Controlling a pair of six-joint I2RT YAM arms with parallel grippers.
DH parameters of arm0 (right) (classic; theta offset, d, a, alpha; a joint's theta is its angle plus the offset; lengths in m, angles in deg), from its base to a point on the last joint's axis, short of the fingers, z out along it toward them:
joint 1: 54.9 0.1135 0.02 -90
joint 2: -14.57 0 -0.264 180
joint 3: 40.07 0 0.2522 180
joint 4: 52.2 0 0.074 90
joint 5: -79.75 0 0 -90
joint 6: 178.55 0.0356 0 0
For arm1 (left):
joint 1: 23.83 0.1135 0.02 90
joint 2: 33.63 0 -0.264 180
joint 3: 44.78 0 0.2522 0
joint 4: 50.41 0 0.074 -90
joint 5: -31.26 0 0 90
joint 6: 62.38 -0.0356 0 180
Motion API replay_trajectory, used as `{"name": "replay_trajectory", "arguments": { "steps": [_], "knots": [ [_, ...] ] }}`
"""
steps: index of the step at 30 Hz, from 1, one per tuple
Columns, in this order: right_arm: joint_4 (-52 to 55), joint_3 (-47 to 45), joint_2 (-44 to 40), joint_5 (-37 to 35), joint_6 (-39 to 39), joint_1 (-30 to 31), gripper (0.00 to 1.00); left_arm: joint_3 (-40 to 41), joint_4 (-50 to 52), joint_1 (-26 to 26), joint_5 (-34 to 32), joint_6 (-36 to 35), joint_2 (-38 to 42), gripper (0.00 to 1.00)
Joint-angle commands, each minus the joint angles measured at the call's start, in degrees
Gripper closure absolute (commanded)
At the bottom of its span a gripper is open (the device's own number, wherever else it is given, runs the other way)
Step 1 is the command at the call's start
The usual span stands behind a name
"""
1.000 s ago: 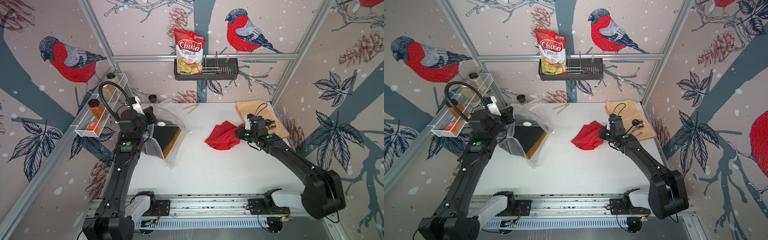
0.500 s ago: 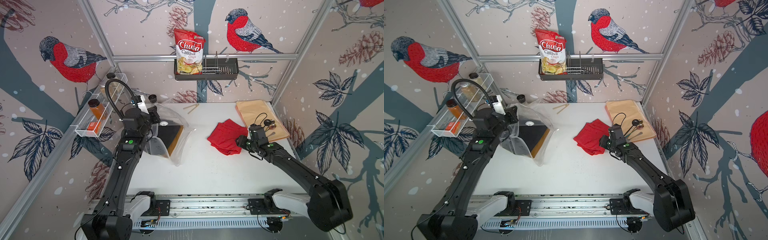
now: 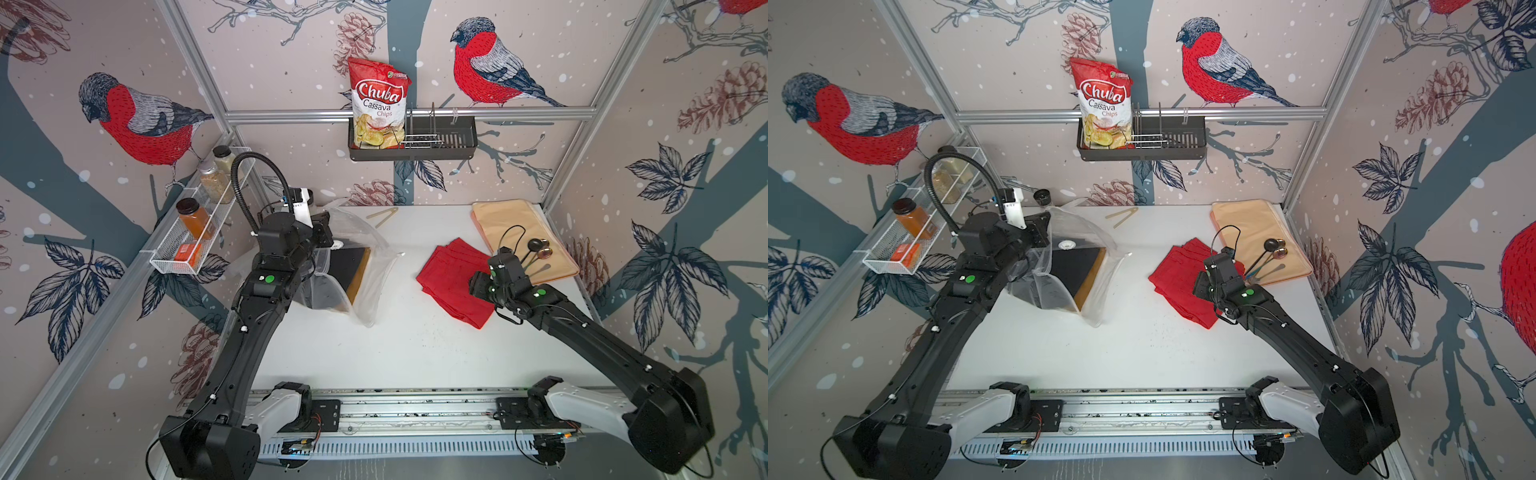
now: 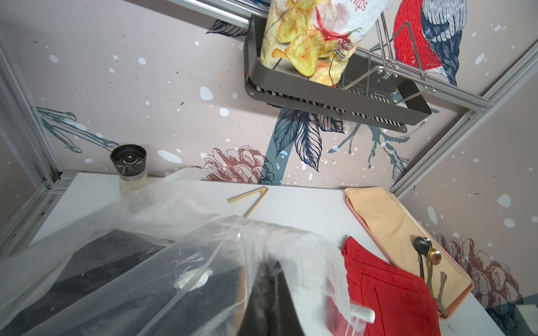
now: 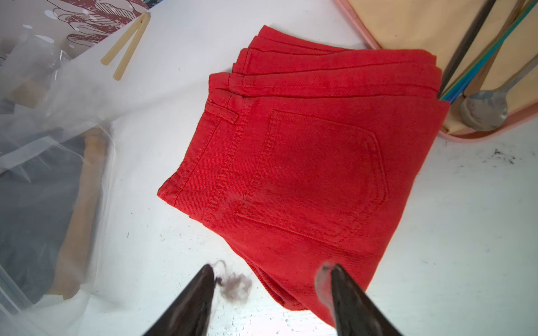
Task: Take the trousers out of the vacuum bag
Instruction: Adjust the vacuum bag at the center of the board, then take out the trousers from the vacuum bag.
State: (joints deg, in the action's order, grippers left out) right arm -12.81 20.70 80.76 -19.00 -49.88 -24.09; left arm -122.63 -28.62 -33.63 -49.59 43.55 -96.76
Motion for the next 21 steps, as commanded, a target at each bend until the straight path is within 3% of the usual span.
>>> {"name": "replay_trajectory", "arguments": {
  "steps": [1, 9, 15, 21],
  "knots": [
    [-4.58, 0.61, 0.84, 3.92, -3.23, 1.24, 0.37, -0.84, -1.41, -1.94, 1.16, -2.28, 0.03, 1.0],
    [-21.54, 3.52, 4.29, 20.64, -5.05, 6.07, 0.36, -0.97, 0.57, -4.77, 3.69, -4.06, -0.67, 1.0],
    [-32.34, 7.85, 15.38, 26.02, -1.27, 9.68, 0.37, -2.63, 1.37, -7.71, 3.16, -4.21, -1.02, 1.0],
    [-36.34, 15.44, 23.79, 27.37, 1.18, 14.72, 0.38, -3.17, 2.0, -10.09, 1.5, -4.1, -1.2, 1.0]
  ]
}}
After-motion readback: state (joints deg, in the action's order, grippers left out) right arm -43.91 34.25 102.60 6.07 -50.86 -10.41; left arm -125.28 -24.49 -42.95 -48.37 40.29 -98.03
